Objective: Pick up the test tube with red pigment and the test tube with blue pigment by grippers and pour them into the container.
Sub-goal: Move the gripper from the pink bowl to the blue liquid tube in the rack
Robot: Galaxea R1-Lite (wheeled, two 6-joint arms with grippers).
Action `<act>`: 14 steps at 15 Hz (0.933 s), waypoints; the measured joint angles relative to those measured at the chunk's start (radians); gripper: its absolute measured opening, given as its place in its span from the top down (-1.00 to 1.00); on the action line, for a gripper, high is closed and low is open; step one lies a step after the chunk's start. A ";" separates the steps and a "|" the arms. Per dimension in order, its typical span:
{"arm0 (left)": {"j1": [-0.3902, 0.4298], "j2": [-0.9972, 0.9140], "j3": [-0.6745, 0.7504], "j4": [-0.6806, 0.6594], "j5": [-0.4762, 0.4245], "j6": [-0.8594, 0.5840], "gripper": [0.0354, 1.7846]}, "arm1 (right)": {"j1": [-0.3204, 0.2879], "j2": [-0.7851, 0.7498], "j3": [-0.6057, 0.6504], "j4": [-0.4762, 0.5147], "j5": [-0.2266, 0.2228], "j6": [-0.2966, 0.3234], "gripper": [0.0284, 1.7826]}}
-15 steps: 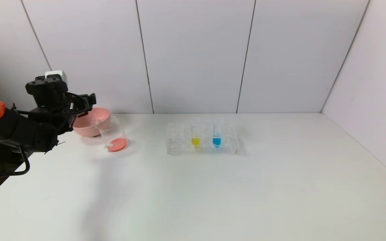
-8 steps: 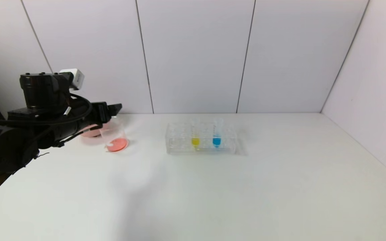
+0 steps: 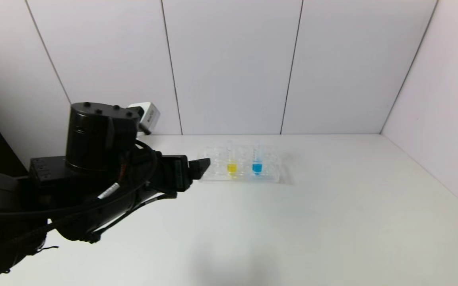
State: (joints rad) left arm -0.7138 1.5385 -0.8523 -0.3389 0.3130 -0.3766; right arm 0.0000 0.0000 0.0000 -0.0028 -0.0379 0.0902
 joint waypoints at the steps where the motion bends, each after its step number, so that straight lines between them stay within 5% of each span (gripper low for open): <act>1: -0.061 0.031 -0.038 0.015 0.069 -0.043 -0.98 | 0.000 0.000 0.000 0.000 0.000 0.000 -0.99; 6: -0.249 0.250 -0.317 0.142 0.354 -0.164 -0.98 | 0.000 0.000 0.000 0.000 0.000 0.000 -0.99; 14: -0.353 0.643 -0.806 0.321 0.597 -0.206 -0.98 | 0.000 0.000 0.000 0.000 0.000 0.000 -0.99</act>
State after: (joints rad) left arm -1.0666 2.1817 -1.6579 -0.0181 0.9096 -0.5821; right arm 0.0000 0.0000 0.0000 -0.0028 -0.0383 0.0902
